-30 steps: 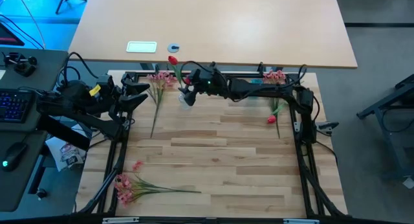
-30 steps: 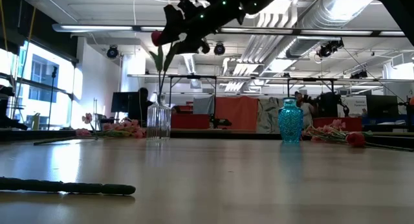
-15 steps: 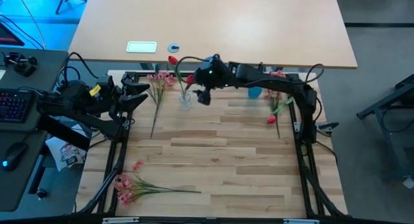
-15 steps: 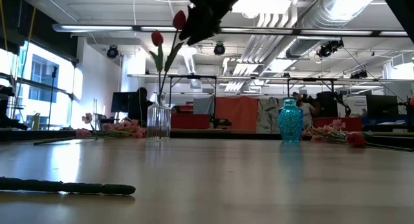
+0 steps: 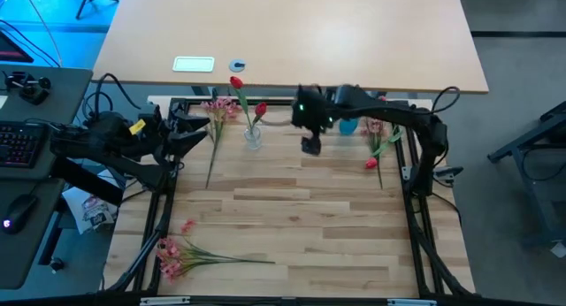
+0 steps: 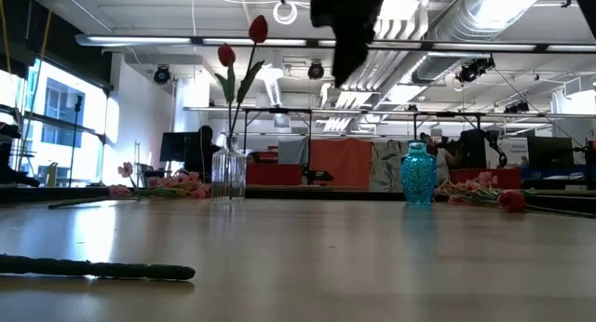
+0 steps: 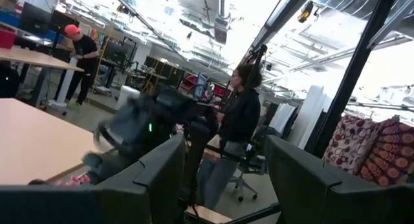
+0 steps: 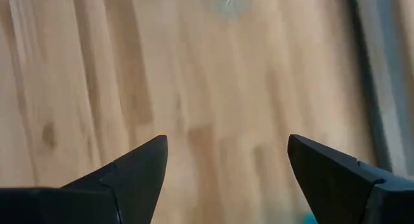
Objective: Sort flowers into vase by color
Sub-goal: Put the red flower into the transparent vase
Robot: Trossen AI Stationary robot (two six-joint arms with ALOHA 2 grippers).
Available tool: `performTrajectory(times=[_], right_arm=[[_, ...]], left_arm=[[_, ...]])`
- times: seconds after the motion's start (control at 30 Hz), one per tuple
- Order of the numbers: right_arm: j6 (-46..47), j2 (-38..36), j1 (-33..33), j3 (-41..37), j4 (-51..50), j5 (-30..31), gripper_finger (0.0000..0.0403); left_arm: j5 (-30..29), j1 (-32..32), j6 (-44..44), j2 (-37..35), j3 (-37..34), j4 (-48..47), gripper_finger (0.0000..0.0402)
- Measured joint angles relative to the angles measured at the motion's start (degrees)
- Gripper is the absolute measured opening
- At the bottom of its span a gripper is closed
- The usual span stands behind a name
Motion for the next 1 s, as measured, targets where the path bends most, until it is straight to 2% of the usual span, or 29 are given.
performTrajectory(times=[0.1,0.2,0.27,0.37,0.47,0.57,0.7,1.0], right_arm=[[3.9,-6.1,1.7,-13.5,4.7,-0.4,0.0316],[11.8,-15.2,3.7,-28.7,11.1,0.0,0.0316],[21.4,-21.3,5.1,-37.1,14.1,2.9,0.0316],[41.2,-29.9,5.5,-46.0,14.8,7.9,0.0316],[60.5,-36.3,4.5,-52.4,13.3,9.8,0.0316],[73.3,-40.6,2.7,-57.6,9.3,12.8,0.0316],[92.1,-44.3,0.0,-64.4,6.7,19.9,0.0316],[101.3,-44.5,-8.6,-72.6,7.9,29.4,0.0316]], left_arm=[[0.1,0.0,-0.7,0.7,0.0,-0.1,0.0202],[1.3,0.0,-1.7,1.2,0.0,-0.1,0.0202],[1.7,0.0,-1.7,1.3,0.0,-0.1,0.0202],[1.1,0.0,-1.6,1.8,0.0,0.0,0.0202],[0.5,0.0,-1.6,2.1,0.0,-0.1,0.0202],[0.5,0.0,-1.6,2.3,0.0,-0.1,0.0202],[0.5,0.0,-1.6,2.5,0.0,-0.1,0.0202],[0.5,0.0,-1.6,2.5,0.0,-0.1,0.0202]])
